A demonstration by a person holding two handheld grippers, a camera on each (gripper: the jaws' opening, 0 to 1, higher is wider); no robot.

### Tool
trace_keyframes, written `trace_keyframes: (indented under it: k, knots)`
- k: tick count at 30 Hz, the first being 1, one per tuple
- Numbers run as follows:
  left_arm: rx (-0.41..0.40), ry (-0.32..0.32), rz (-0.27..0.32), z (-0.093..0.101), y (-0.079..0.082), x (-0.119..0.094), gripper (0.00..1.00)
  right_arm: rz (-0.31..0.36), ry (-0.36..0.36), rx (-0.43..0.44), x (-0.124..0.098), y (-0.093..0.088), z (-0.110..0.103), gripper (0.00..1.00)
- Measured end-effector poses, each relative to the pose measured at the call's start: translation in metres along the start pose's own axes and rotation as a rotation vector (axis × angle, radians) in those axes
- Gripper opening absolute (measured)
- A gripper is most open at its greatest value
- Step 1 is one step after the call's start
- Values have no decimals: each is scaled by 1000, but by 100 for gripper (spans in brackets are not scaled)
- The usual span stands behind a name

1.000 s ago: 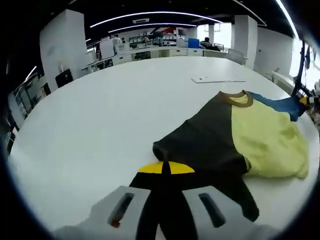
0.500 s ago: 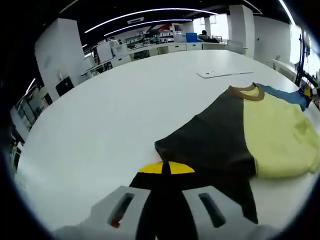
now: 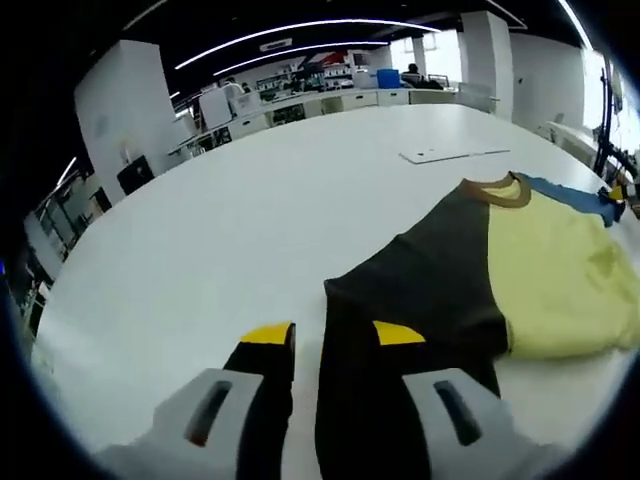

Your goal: Fold the garment on the visible template until the final outline fits inside the template.

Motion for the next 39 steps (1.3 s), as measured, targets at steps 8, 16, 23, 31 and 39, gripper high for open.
trace_keyframes:
  k: [8, 16, 23, 31, 39]
  knots:
    - [-61, -51, 77, 7, 11, -22, 56, 16, 86, -1, -8, 7, -27, 63]
    - [-99, -123, 145, 25, 18, -52, 77, 17, 228, -55, -21, 11, -76, 91]
    - [-139, -163, 178, 42, 15, -83, 91, -16, 393, -125, -40, 5, -136, 95]
    - [-155, -186, 192, 58, 7, -107, 99, -51, 556, -210, -56, -9, -196, 92]
    - [-166, -210, 214, 70, 6, -129, 99, -100, 701, -321, -71, -36, -249, 88]
Point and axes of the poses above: the point that each gripper's makers call its tool centre point, and the gripper's own axes: x roughly forward along the fingers, z roughly to its right, y roughly out of its top, the point moved 2 cm from there along -x, roughly backward along the fingers, and after that the axes turned 6 degrees about z, right-handed, at the moved point
